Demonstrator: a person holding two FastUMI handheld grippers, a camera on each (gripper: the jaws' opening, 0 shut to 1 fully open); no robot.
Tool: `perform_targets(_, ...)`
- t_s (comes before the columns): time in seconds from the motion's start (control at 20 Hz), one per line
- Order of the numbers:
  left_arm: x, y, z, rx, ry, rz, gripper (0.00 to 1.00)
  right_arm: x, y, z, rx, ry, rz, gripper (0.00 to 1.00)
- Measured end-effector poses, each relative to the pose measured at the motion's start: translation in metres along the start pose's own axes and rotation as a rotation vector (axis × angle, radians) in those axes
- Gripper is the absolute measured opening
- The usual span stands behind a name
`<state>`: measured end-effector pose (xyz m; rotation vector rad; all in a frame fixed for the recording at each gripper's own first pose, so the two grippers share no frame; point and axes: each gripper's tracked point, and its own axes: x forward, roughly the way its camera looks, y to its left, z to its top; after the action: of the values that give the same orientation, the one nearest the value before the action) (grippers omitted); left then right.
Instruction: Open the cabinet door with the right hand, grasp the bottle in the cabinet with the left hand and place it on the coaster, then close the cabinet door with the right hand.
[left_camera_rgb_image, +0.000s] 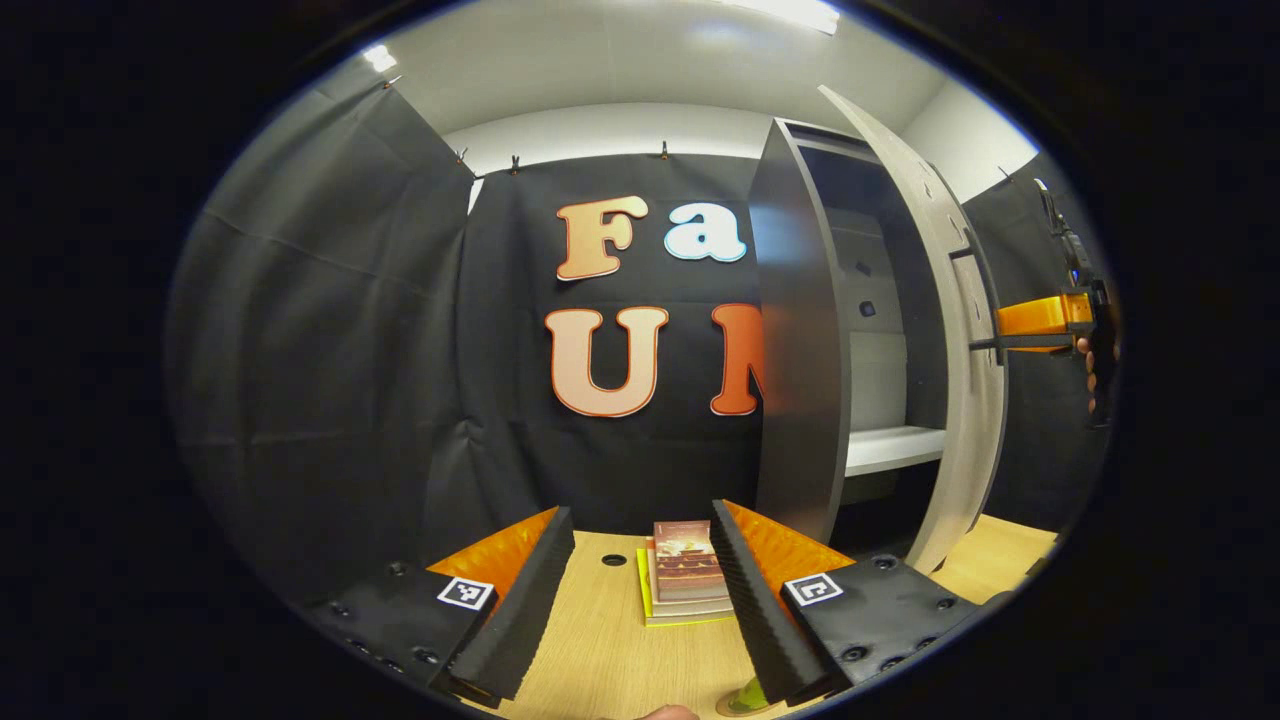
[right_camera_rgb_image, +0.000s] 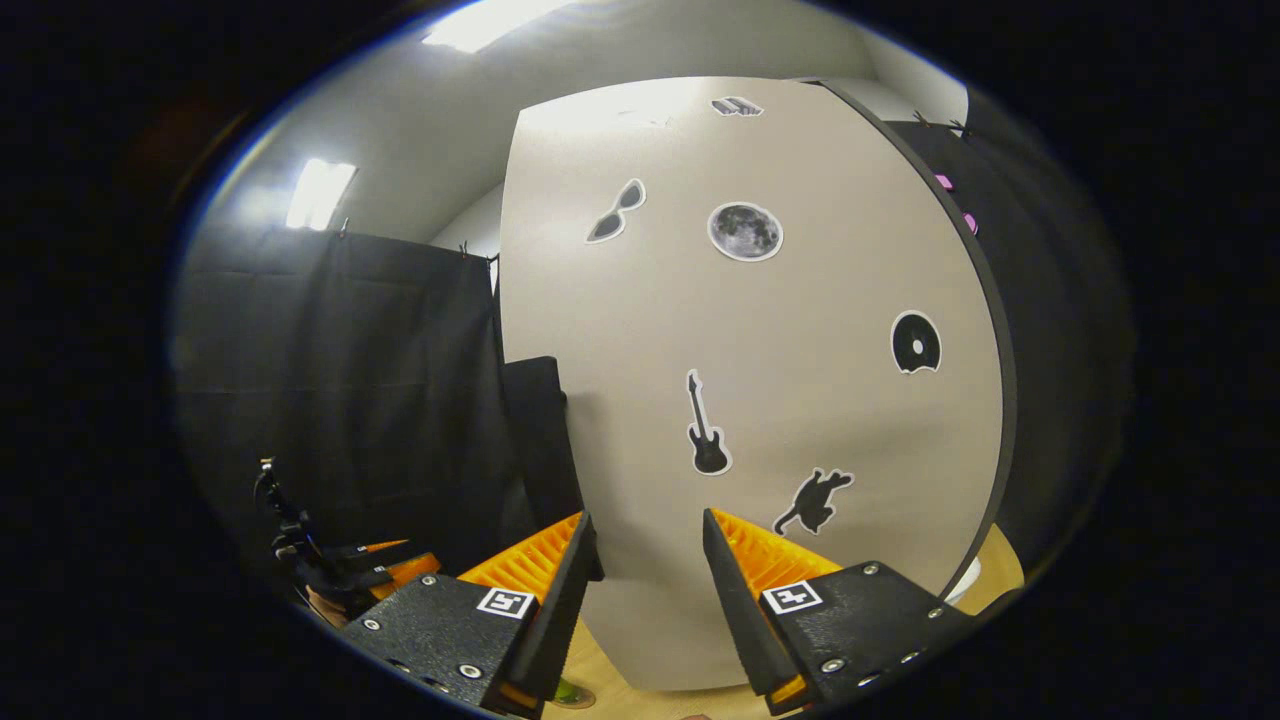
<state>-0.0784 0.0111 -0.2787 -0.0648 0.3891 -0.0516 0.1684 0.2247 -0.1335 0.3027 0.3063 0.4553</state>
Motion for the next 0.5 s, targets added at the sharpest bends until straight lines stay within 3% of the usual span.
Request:
perform_targets(0.15,0.001,-0.001,0.003,0.005,-0.007,-0.003,0.90,0.011,-0.010,-0.005,-0.067,-0.009,-0.067,0.69)
perform_targets(0.5,0.000,0.012,0.007,0.000,-0.028,0.021,0.90,0.020,-0.009,-0.011,-0.010,0.021,-0.053,0.69)
